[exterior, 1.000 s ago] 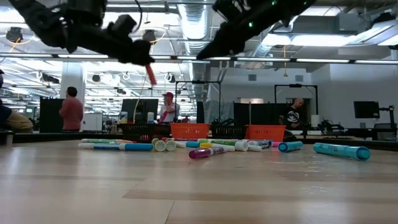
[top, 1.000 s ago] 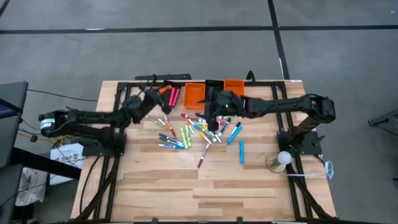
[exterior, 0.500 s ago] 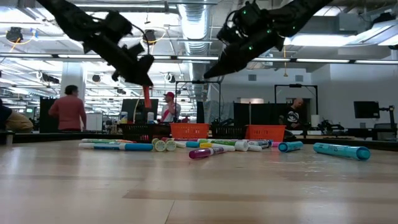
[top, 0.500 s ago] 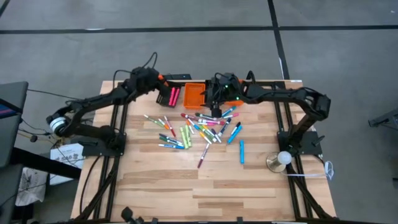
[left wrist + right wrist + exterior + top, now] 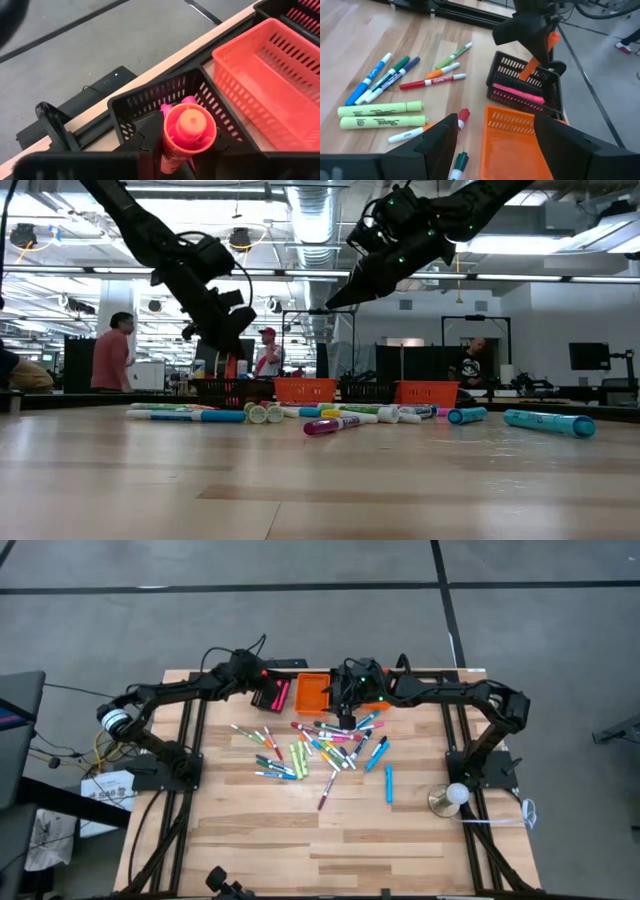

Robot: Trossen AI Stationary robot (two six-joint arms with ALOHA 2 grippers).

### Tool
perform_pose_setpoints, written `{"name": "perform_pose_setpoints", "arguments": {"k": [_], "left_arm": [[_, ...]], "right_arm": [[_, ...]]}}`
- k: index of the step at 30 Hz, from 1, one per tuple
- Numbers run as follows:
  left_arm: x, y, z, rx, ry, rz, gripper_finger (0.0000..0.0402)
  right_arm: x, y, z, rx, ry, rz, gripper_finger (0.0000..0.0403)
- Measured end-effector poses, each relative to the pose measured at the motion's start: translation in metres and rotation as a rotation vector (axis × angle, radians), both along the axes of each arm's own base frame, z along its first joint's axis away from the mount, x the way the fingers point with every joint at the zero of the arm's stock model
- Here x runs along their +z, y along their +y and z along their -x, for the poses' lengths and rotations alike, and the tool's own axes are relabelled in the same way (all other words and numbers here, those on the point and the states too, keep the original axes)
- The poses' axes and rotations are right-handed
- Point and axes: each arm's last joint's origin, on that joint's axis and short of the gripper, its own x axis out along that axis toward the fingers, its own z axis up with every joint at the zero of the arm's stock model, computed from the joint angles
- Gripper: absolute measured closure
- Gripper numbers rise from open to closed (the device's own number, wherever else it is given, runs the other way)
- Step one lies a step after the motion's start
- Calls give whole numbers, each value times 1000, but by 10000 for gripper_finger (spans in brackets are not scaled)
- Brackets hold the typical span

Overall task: Pick & Place Markers
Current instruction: Put the big orange highlighter pen into the left black basket

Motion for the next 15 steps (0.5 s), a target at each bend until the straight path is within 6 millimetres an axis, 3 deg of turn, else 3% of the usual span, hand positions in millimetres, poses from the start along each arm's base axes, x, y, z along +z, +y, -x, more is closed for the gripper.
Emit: {"name": "perform_pose_setpoints", "arguments": {"k": [15], "left_arm": [[21, -26, 6, -44, 15, 27, 325]], "right_arm": [[0, 3, -1, 8, 0, 0, 149]]}}
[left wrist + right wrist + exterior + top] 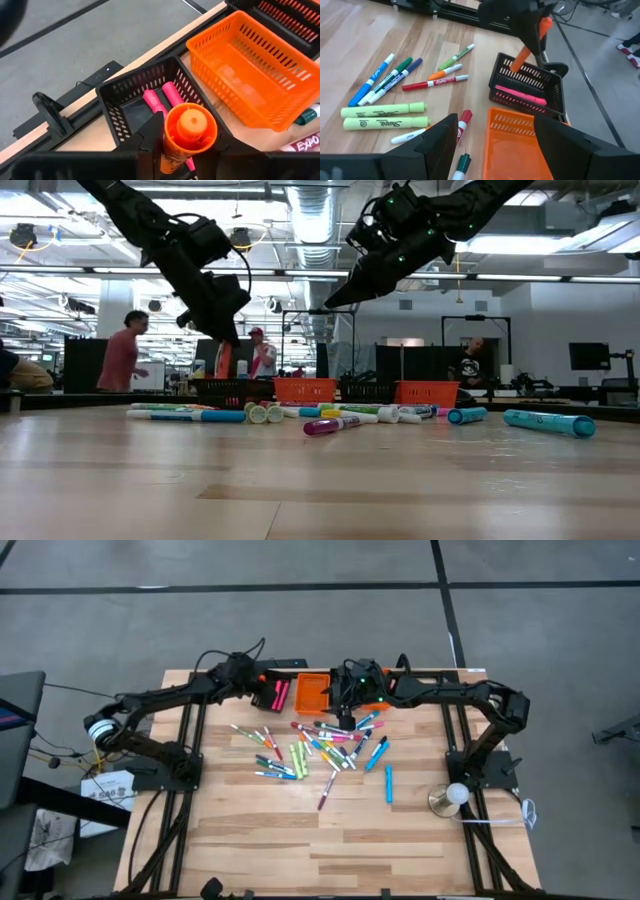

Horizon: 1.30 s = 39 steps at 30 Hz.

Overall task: Pick & Place Markers
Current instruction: Put the big orange highlighter pen into the left black basket, then put the right big green highlighter pen into the left black basket

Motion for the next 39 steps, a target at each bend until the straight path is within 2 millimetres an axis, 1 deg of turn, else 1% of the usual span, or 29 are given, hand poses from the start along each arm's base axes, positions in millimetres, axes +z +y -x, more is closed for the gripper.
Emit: {"name": "perform_pose_setpoints", "arguments": {"k": [4, 13, 17, 25, 31, 35, 39], "left_arm": [[-1, 0, 0, 0, 3, 2, 312], [-2, 0, 0, 0, 10, 9, 258], [-2, 0, 0, 3, 9, 10, 242], [0, 4, 4, 133, 100, -108, 241], [0, 2, 2, 127, 99, -117, 242], [1, -6, -5, 85, 98, -120, 243], [0, -22, -18, 8, 94, -124, 243]], "right_arm": [[0, 0, 0, 0, 0, 0, 149], [0, 0, 0, 0, 0, 1, 149], [0, 0, 0, 0, 0, 1, 149], [0, 0, 0, -1, -1, 1, 149], [0, 0, 0, 2, -1, -2, 149], [0, 6, -2, 73, -15, -45, 149], [-2, 22, -5, 175, 8, -58, 149]]}}
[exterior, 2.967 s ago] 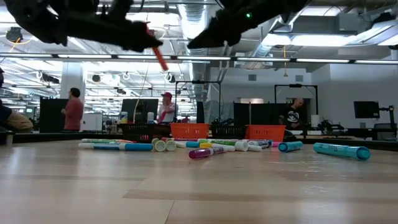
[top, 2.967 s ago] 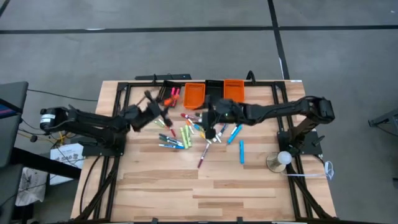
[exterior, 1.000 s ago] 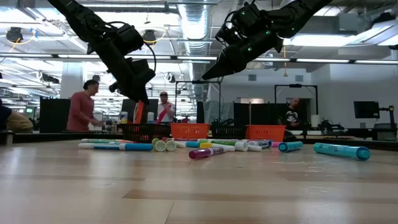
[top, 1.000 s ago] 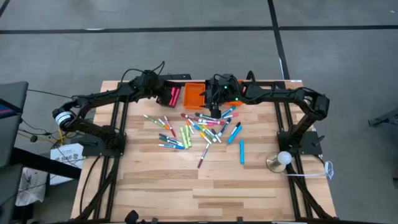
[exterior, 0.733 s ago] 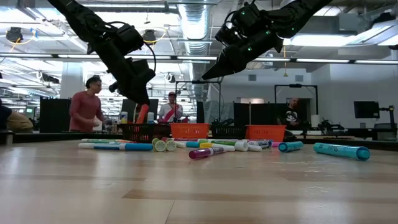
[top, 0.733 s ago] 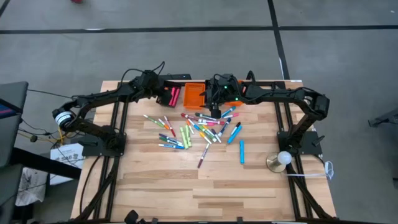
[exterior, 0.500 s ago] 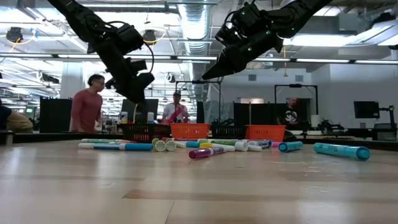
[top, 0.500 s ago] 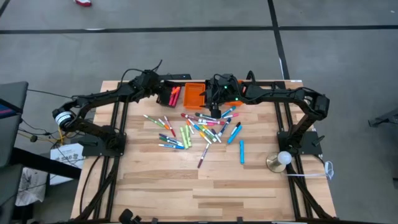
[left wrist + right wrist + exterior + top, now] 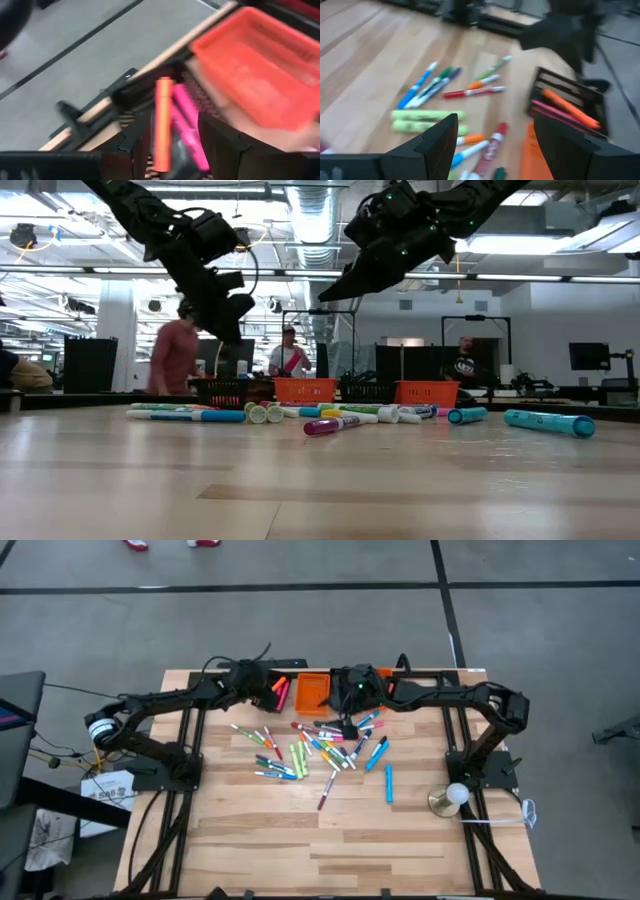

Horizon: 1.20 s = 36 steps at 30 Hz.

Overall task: Pick & Place Markers
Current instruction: Put the right big green highlighter pen into the left black basket

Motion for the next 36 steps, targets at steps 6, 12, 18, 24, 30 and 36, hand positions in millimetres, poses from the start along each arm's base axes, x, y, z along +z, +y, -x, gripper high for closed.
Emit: {"name": "perform_pose_setpoints", "arguments": {"k": [6, 12, 18, 24, 30, 36], "left_arm": [[0, -39, -23, -181, 15, -11, 243], [-1, -75, -36, -324, 33, -6, 243], [-18, -104, -31, -422, 114, 32, 243], [-29, -121, -15, -501, 67, 157, 243], [-31, -138, 5, -518, -44, 263, 243], [-43, -153, 24, -507, -183, 314, 243]], "right_arm": [[-6, 24, -4, 101, 56, 40, 149], [-18, 43, -4, 154, 91, 34, 149], [-22, 55, -5, 140, 104, -33, 149], [-18, 70, -11, 0, 87, -170, 149], [-23, 95, -25, -223, 33, -227, 149], [-58, 111, -50, -474, -77, -279, 150]]}}
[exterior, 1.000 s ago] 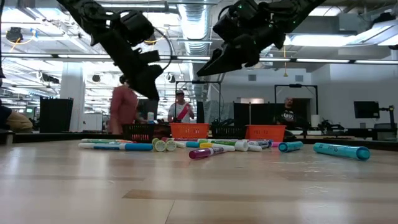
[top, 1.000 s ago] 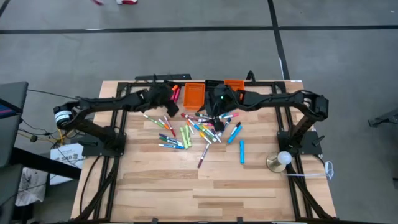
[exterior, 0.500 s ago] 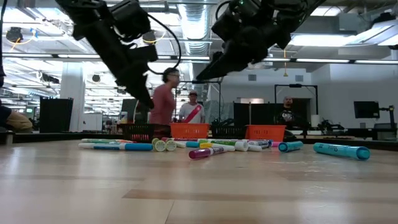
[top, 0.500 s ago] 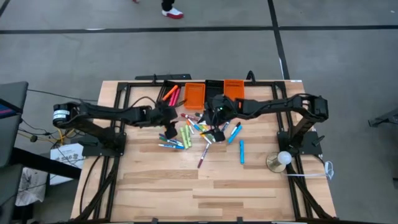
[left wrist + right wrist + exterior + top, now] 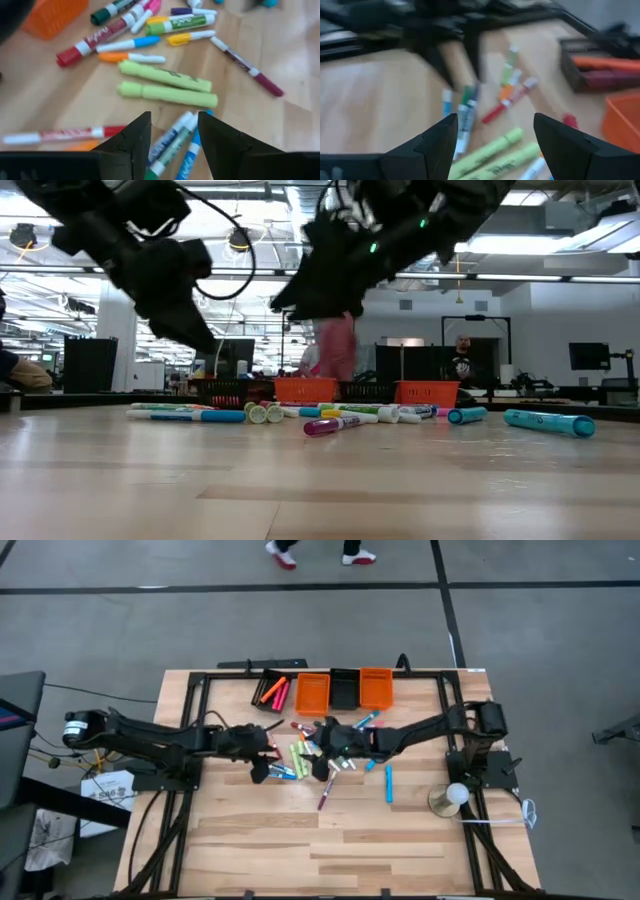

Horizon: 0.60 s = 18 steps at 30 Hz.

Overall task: Pick & Place Markers
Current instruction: Put the right big green highlighter pen into the left black basket

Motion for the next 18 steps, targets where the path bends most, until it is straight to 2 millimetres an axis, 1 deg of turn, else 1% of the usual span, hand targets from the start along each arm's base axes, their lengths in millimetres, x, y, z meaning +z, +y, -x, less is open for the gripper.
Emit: {"name": "perform_pose_setpoints", "arguments": {"k": [3, 5, 6, 9, 12, 16, 18], "left_arm": [[-7, -6, 7, 0, -30, 33, 243], [-10, -8, 10, -10, -37, 36, 243], [-10, -9, 11, -15, -45, 36, 243], [-9, -11, 12, -22, -71, 37, 243], [-7, -11, 11, -22, -93, 37, 243], [-6, -11, 10, -17, -110, 46, 243], [-5, -11, 10, -17, -116, 46, 243]], "right_arm": [[-17, 1, -7, -112, 0, -11, 160], [-24, 0, -14, -157, -7, -23, 171], [-29, 1, -14, -173, 7, -30, 176], [-42, 3, -23, -185, 24, -52, 194], [-52, 3, -30, -185, 47, -51, 213], [-65, 2, -32, -198, 110, -61, 235], [-69, 2, -29, -206, 146, -75, 244]]}}
